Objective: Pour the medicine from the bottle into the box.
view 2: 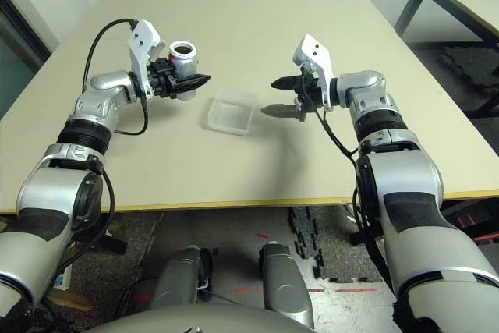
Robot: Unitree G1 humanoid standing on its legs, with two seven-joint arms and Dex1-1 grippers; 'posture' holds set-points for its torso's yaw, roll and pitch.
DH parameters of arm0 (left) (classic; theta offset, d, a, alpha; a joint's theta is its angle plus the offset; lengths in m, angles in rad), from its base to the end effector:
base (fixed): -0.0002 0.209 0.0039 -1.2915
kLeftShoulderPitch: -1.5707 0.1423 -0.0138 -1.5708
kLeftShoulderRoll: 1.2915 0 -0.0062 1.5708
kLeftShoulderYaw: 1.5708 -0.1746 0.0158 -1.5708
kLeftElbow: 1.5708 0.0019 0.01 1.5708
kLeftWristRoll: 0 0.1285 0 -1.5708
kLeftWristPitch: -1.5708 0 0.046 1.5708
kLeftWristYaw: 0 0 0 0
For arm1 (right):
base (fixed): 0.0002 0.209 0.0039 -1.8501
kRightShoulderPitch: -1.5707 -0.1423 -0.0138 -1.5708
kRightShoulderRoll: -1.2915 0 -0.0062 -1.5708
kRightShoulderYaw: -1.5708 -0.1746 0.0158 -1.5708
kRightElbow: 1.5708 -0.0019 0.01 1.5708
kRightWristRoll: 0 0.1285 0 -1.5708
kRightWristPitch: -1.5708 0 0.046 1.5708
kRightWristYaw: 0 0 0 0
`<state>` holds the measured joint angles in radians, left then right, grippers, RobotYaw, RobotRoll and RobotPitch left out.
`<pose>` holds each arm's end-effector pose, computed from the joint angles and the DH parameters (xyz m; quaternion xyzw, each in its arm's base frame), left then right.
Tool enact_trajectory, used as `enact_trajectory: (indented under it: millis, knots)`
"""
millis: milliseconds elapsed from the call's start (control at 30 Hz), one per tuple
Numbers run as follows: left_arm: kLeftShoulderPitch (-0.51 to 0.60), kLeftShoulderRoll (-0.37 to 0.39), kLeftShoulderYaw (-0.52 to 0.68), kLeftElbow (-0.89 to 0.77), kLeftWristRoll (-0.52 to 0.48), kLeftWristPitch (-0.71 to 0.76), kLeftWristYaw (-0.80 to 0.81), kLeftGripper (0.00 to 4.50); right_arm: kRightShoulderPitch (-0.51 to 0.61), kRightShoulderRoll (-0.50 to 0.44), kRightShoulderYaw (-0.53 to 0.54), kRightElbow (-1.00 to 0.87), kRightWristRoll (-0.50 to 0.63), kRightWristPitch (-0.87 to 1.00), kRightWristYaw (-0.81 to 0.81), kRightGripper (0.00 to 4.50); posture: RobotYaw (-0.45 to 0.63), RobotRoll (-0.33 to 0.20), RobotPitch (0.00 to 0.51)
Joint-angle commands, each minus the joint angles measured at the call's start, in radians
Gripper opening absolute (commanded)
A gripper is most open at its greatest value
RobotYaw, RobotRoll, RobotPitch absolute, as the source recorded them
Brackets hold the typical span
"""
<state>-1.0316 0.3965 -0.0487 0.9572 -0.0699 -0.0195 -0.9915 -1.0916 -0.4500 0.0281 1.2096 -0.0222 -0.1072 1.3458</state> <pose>0.3462 0.1972 0.1844 0.1619 0.0296 -0.4448 0.8804 0.3456 -0.2241 0.1738 -0.1580 0.1232 0.5556 0.8070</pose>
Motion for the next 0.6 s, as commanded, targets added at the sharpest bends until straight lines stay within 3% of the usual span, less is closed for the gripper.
enact_trajectory:
  millis: [33, 133, 300, 600]
  knots:
    - [-0.046, 0.011, -0.061, 0.029, 0.092, -0.04, 0.04, 2.72, 0.011, 0.002, 0.008, -0.021, -0.003, -0.006, -0.002, 4.5, -0.13, 0.0, 0.058]
    - [-0.083, 0.02, -0.148, 0.043, 0.208, -0.099, 0.097, 2.72, 0.019, 0.002, 0.004, -0.025, 0.002, 0.0, -0.005, 4.5, -0.13, 0.0, 0.058]
    - [-0.183, 0.023, -0.355, 0.115, 0.483, -0.261, 0.3, 2.72, 0.028, 0.006, -0.006, -0.029, 0.014, 0.017, -0.008, 4.5, -0.14, 0.0, 0.056]
    - [-0.382, -0.051, -0.713, 0.26, 0.922, -0.406, 0.684, 2.72, 0.029, 0.023, -0.024, -0.041, 0.045, 0.046, -0.022, 4.5, -0.15, 0.0, 0.055]
